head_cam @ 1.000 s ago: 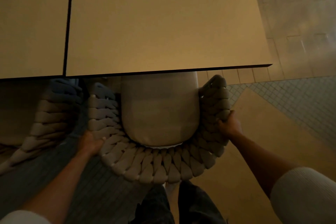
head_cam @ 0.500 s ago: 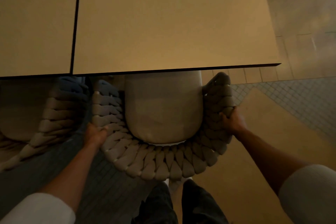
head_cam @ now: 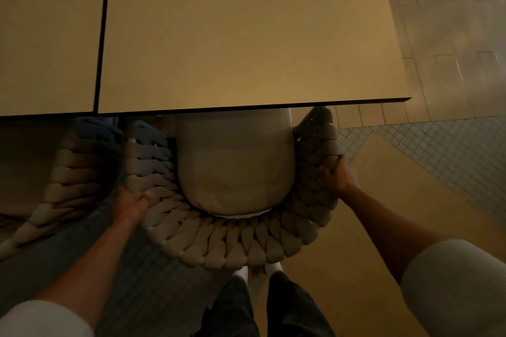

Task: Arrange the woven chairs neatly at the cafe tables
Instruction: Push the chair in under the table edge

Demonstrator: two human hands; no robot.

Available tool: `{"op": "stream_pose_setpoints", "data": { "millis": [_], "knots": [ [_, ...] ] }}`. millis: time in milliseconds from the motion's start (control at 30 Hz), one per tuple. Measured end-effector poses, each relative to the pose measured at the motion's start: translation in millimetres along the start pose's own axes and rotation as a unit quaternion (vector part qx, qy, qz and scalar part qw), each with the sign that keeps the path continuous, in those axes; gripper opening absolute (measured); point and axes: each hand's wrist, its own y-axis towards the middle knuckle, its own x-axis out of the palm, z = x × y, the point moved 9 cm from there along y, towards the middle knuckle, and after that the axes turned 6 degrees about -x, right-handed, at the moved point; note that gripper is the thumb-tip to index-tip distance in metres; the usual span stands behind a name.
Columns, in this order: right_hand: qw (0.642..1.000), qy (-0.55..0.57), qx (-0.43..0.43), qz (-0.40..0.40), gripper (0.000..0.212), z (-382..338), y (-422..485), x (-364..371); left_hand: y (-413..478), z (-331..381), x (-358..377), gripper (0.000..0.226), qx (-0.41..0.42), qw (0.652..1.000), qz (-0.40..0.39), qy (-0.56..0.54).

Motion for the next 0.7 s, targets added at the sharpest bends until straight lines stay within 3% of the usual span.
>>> {"op": "stream_pose_setpoints", "data": {
  "millis": [700],
  "knots": [
    [0.999, -0.029, 0.027, 0.002, 0.057, 18.6, -5.1, 3.9, -6.5, -1.8, -0.8, 0.076, 0.019, 0.997, -0.073, 0.009]
  ]
}}
